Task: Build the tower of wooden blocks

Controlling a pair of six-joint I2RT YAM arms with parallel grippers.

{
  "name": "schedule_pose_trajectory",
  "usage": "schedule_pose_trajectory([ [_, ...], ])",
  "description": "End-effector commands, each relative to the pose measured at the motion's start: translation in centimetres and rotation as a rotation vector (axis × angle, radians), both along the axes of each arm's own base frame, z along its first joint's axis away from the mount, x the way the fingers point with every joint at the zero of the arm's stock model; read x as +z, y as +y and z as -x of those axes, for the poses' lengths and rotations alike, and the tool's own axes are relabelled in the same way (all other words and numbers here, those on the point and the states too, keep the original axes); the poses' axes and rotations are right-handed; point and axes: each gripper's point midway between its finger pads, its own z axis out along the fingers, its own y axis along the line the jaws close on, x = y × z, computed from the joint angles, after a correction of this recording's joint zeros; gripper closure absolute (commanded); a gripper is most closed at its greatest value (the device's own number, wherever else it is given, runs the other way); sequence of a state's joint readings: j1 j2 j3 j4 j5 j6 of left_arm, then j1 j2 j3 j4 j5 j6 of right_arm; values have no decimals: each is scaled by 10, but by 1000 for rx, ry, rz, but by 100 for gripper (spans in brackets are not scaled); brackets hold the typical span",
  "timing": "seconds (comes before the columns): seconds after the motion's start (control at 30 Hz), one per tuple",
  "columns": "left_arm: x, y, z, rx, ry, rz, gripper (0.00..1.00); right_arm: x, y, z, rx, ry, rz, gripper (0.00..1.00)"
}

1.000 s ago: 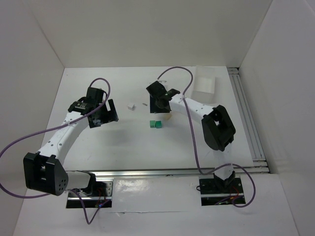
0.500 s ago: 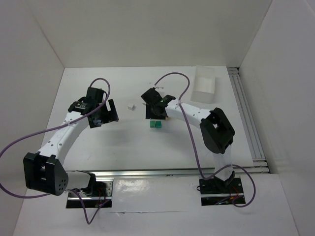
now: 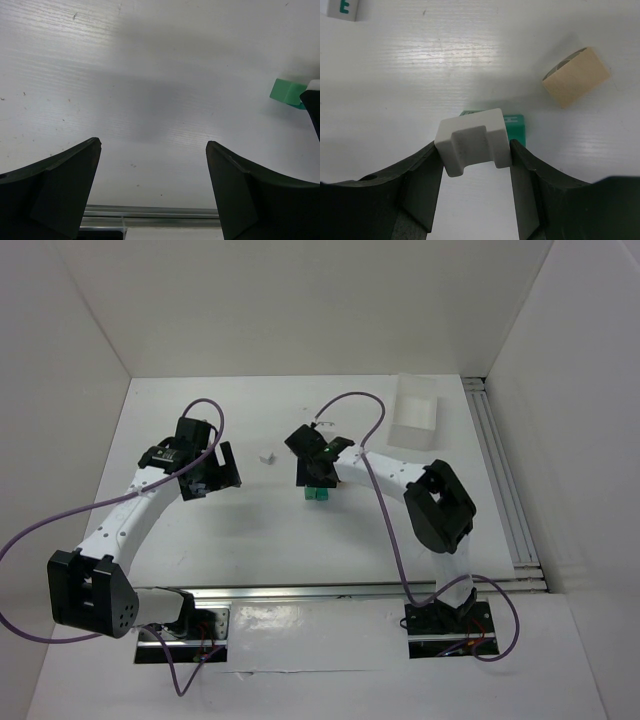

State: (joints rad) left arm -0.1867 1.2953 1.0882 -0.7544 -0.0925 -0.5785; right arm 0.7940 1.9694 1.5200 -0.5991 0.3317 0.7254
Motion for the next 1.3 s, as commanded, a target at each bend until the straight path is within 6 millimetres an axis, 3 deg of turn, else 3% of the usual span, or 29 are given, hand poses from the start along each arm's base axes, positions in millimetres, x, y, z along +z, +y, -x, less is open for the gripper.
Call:
schedule_pose_trajectory([
  [0.0,6,0,-4,-5,-30,-4,0,-2,-5,8,-25,-3,35,48],
  [0.5,4,0,-5,-5,-21,-6,0,-13,-11,17,-31,19,62,45],
  [0.9,1,-2,-2,-10,-10,0,0,-11,-3,13,-7,29,60,20],
  [1.27,4,-2,-4,-10,-28,4,0,0,-5,11,20,5,74,22],
])
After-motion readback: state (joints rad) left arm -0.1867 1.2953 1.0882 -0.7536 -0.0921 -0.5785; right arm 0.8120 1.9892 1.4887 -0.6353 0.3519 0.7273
